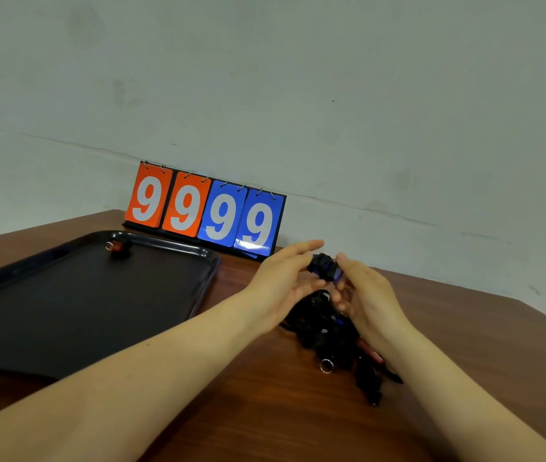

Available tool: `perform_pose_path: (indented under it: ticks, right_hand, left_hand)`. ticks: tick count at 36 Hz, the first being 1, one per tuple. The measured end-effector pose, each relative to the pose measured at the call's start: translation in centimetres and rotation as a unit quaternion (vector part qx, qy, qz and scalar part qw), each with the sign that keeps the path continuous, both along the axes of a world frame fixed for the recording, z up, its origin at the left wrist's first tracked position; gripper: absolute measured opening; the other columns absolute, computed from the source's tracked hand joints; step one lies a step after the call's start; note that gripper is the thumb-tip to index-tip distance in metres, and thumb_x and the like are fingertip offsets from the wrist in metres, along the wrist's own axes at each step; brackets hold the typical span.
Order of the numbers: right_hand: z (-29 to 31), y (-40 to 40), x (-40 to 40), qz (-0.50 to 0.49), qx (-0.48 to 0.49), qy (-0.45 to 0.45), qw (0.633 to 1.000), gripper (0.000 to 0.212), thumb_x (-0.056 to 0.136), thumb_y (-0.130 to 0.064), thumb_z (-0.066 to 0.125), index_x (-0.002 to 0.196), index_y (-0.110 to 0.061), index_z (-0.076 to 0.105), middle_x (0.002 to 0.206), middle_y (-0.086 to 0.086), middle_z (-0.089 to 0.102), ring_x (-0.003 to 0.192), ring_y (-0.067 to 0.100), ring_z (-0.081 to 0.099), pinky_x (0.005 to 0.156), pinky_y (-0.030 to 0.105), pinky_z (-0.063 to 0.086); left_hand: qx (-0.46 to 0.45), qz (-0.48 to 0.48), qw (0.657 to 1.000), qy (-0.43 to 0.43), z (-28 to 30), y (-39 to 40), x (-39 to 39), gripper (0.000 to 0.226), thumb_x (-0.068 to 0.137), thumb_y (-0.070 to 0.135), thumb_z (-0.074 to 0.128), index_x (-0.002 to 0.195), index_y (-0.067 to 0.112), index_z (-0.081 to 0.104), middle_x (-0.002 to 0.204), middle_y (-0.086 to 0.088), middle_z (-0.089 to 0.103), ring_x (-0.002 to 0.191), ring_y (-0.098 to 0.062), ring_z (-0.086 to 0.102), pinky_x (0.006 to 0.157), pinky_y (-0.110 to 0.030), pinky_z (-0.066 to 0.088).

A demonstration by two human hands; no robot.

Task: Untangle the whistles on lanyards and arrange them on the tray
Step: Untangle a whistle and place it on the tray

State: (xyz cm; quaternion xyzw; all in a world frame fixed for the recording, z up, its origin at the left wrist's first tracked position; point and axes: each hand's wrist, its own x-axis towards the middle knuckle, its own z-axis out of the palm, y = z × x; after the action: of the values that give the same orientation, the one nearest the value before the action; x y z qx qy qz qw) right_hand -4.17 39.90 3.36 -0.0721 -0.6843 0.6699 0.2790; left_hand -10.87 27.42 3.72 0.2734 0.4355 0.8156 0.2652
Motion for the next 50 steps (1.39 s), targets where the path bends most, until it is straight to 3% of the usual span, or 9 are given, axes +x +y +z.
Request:
perform_pose_path:
  ticks: [13, 19, 22, 29, 35, 40, 44, 47, 50]
  right_hand:
    - [0.0, -0.1, 0.0, 0.017, -0.02, -0.008, 1.0, 0.028, 0.097, -0.023, 0.05, 0.073, -0.009, 0.053, 0.058, 0.001, 0.044, 0.048, 0.01, 0.037, 0.044, 0.02, 0.033]
    - [0.1, -0.7, 0.1, 0.003, 0.056, -0.007, 0.998, 0.025, 0.098, -0.017, 0.05, 0.078, -0.006, 0.062, 0.059, -0.001, 0.051, 0.05, 0.009, 0.041, 0.047, 0.02, 0.035]
    - [0.1, -0.7, 0.2, -0.001, 0.094, -0.004, 0.996, 0.024, 0.098, -0.013, 0.049, 0.086, -0.006, 0.069, 0.064, 0.001, 0.058, 0.053, 0.009, 0.047, 0.05, 0.02, 0.04]
    - [-0.1, -0.7, 0.1, -0.026, 0.118, -0.009, 0.993, 0.012, 0.093, -0.012, 0.058, 0.095, -0.006, 0.069, 0.068, 0.001, 0.067, 0.054, 0.009, 0.052, 0.051, 0.017, 0.043]
    - [-0.1, -0.8, -0.1, -0.061, 0.198, -0.001, 0.978, 0.005, 0.089, -0.009, 0.063, 0.09, -0.011, 0.067, 0.068, -0.003, 0.067, 0.056, 0.004, 0.058, 0.053, 0.013, 0.046]
    - [0.1, -0.7, 0.0, -0.014, 0.128, 0.005, 0.992, 0.01, 0.089, -0.003, 0.061, 0.092, -0.01, 0.068, 0.072, 0.001, 0.069, 0.063, 0.009, 0.059, 0.058, 0.016, 0.047]
    - [0.3, -0.8, 0.2, -0.007, 0.116, 0.023, 0.993, 0.01, 0.089, -0.003, 0.061, 0.089, -0.009, 0.069, 0.071, 0.003, 0.069, 0.062, 0.011, 0.058, 0.06, 0.02, 0.048]
    - [0.6, -0.8, 0.2, -0.026, 0.114, 0.049, 0.992, 0.009, 0.089, -0.004, 0.062, 0.086, -0.009, 0.068, 0.068, 0.002, 0.067, 0.059, 0.008, 0.057, 0.06, 0.02, 0.047]
    - [0.8, -0.5, 0.3, -0.051, 0.13, 0.07, 0.988, 0.005, 0.088, -0.006, 0.063, 0.087, -0.007, 0.068, 0.065, -0.002, 0.065, 0.056, 0.004, 0.055, 0.057, 0.016, 0.046]
  left_hand:
    - [0.02, -0.031, 0.999, -0.003, 0.0, 0.4, 0.2, 0.028, 0.093, 0.003, 0.057, 0.114, -0.015, 0.058, 0.093, -0.019, 0.064, 0.079, -0.018, 0.068, 0.081, -0.024, 0.057]
    - [0.064, -0.005, 0.996, -0.069, 0.8, -0.2, 0.1, 0.018, 0.097, 0.012, 0.054, 0.097, -0.004, 0.061, 0.096, -0.02, 0.061, 0.07, -0.018, 0.064, 0.067, -0.021, 0.058]
    - [0.067, -0.009, 0.995, -0.077, 1.0, -0.4, 0.3, 0.015, 0.096, 0.014, 0.055, 0.089, 0.002, 0.06, 0.077, -0.016, 0.06, 0.058, -0.017, 0.06, 0.059, -0.021, 0.056]
    - [0.057, 0.056, 0.992, -0.096, 1.1, -0.2, -0.2, 0.018, 0.1, 0.017, 0.05, 0.086, 0.008, 0.059, 0.082, -0.013, 0.058, 0.063, -0.016, 0.057, 0.064, -0.023, 0.052]
    - [-0.068, 0.106, 0.992, -0.006, 0.6, -0.3, -1.1, 0.012, 0.098, 0.022, 0.051, 0.091, 0.014, 0.056, 0.084, -0.007, 0.058, 0.062, -0.012, 0.052, 0.056, -0.021, 0.045]
    - [-0.131, 0.137, 0.979, 0.079, 0.2, -0.2, -1.6, 0.014, 0.098, 0.027, 0.049, 0.102, 0.015, 0.055, 0.085, -0.005, 0.059, 0.059, -0.012, 0.052, 0.059, -0.023, 0.046]
    - [-0.236, 0.201, 0.915, 0.26, 0.2, -0.4, -1.8, 0.02, 0.098, 0.036, 0.046, 0.1, 0.018, 0.057, 0.079, -0.002, 0.061, 0.057, -0.011, 0.053, 0.054, -0.021, 0.044]
    - [-0.276, 0.22, 0.854, 0.383, -0.1, -0.4, -1.5, 0.037, 0.1, 0.039, 0.04, 0.083, 0.01, 0.055, 0.073, -0.01, 0.061, 0.063, -0.015, 0.055, 0.066, -0.034, 0.048]
    - [-0.274, 0.203, 0.851, 0.398, -0.1, -0.4, -1.0, 0.041, 0.102, 0.037, 0.036, 0.072, 0.012, 0.048, 0.068, -0.007, 0.05, 0.065, -0.017, 0.048, 0.069, -0.039, 0.044]
